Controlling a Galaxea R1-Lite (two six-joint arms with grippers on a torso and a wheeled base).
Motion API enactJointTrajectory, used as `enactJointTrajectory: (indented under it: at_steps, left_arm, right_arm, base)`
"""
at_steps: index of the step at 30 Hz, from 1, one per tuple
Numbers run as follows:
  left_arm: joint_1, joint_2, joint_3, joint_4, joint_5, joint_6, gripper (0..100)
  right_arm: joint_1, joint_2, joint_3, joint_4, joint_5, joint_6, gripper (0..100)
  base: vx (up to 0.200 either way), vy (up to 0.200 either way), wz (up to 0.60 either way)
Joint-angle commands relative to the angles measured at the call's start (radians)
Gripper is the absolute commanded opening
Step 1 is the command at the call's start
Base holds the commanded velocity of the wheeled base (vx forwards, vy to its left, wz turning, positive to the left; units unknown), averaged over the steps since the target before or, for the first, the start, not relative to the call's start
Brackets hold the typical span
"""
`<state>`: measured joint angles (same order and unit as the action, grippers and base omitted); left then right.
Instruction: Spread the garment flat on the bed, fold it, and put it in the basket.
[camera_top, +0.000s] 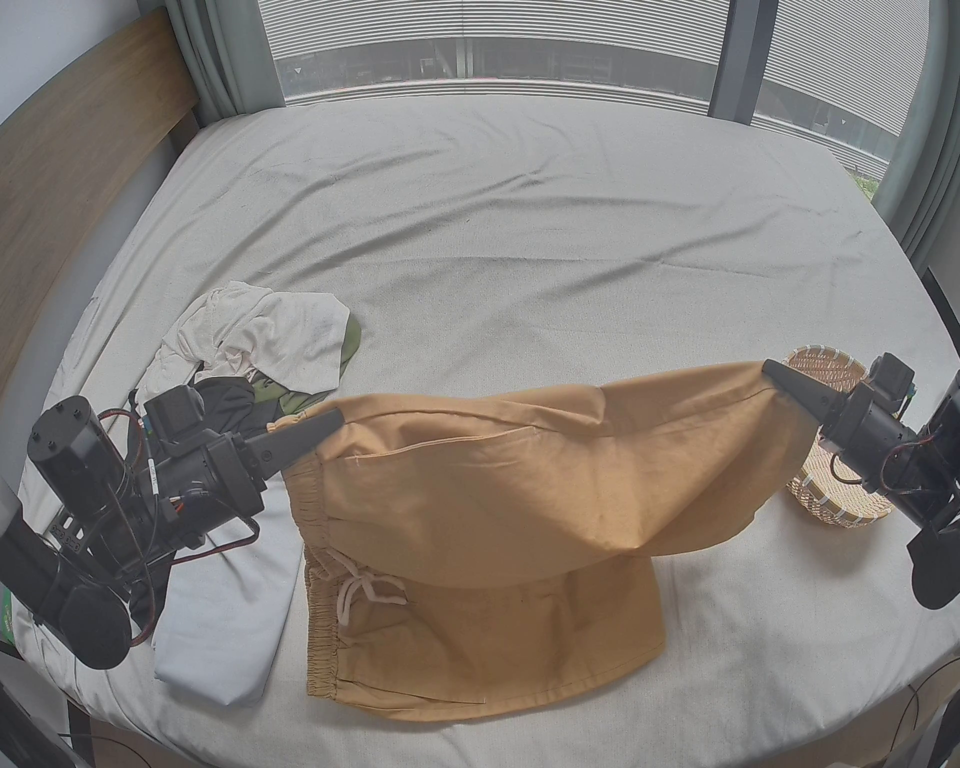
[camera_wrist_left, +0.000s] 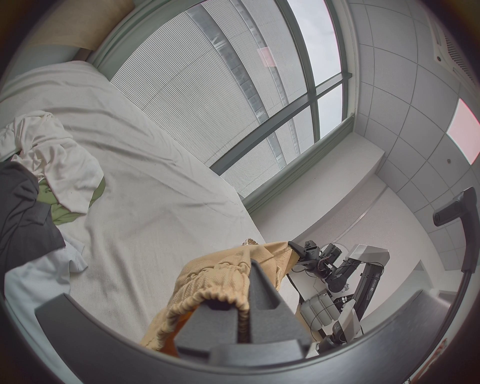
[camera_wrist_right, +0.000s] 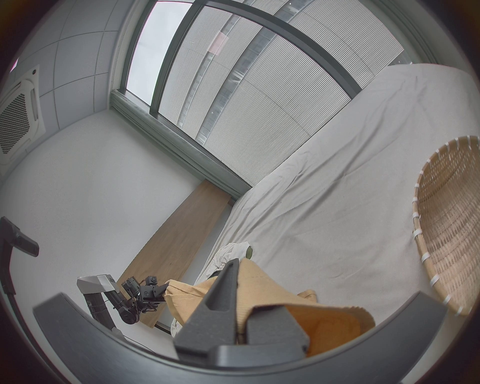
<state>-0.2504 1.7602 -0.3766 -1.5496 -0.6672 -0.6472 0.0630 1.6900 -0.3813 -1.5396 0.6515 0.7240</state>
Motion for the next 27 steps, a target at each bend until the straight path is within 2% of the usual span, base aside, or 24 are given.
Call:
enactJointTrajectory:
  at_steps: [1,11,27]
  left_arm:
    - [0.003,-0.031,-0.015,-0.001,0.0,-0.022,0]
    - [0.0,-0.077,-0.013,-0.001,0.0,-0.032,0]
    - [-0.006,-0.125,-0.013,-0.001,0.0,-0.026,0]
  right_arm:
    - [-0.048,-0.021,-0.01,-0.001,0.02,0.002,0]
    - [-0.117,-0.03,-0.027,-0.001,0.073,0.006,0]
    - [-0.146,-0.073,-0.031,-0.001,0.112,0.035,0]
  base:
    - [0.0,0.0,0.0]
    - [0.0,0.0,0.0]
    - [0.0,0.0,0.0]
